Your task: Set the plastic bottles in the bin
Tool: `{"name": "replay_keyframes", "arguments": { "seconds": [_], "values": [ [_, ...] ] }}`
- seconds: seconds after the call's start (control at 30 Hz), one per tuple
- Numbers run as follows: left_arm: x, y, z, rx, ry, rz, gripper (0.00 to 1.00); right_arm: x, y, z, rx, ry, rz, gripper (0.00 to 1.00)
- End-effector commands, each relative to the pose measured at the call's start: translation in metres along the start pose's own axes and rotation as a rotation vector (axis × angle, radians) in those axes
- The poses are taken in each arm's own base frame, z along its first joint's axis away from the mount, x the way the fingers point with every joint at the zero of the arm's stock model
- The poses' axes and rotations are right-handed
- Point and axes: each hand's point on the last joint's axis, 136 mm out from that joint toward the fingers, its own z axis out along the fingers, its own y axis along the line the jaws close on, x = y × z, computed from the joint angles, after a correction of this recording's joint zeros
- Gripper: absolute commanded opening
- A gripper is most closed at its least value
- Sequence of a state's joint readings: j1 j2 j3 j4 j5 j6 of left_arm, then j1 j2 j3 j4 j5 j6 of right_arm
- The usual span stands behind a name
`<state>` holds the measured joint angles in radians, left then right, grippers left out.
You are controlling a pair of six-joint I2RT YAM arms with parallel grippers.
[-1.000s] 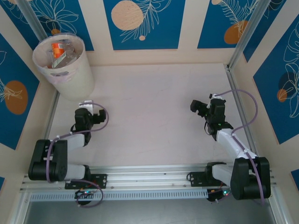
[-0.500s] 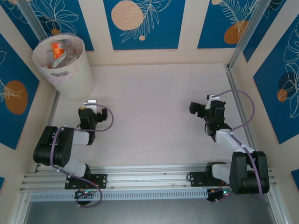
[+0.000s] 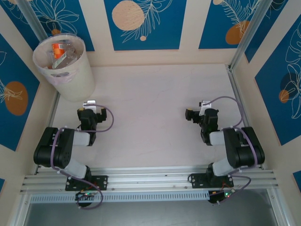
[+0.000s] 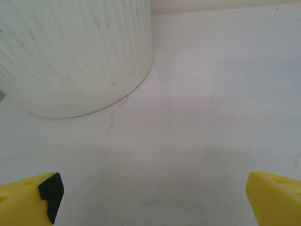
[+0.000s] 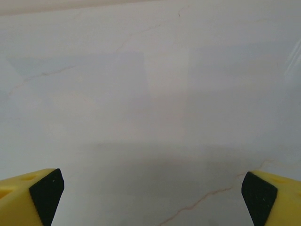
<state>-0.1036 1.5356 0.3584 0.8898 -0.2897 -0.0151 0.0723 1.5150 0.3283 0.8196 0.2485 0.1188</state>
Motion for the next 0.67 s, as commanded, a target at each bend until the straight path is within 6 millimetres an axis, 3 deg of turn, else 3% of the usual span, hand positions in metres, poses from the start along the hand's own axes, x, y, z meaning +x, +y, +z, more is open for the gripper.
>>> {"name": "replay_keyframes", "arguments": {
  "seconds": [0.0, 0.63],
  "values": [
    [-0.007, -0.002, 0.000, -0.001, -0.021, 0.015, 1.00, -0.038, -0.011, 0.008, -0.016, -0.079, 0.040, 0.99],
    [-0.006, -0.013, 0.002, 0.085, -0.014, 0.034, 1.00, -0.036, -0.008, 0.008, -0.032, -0.074, 0.026, 0.99]
  ]
}}
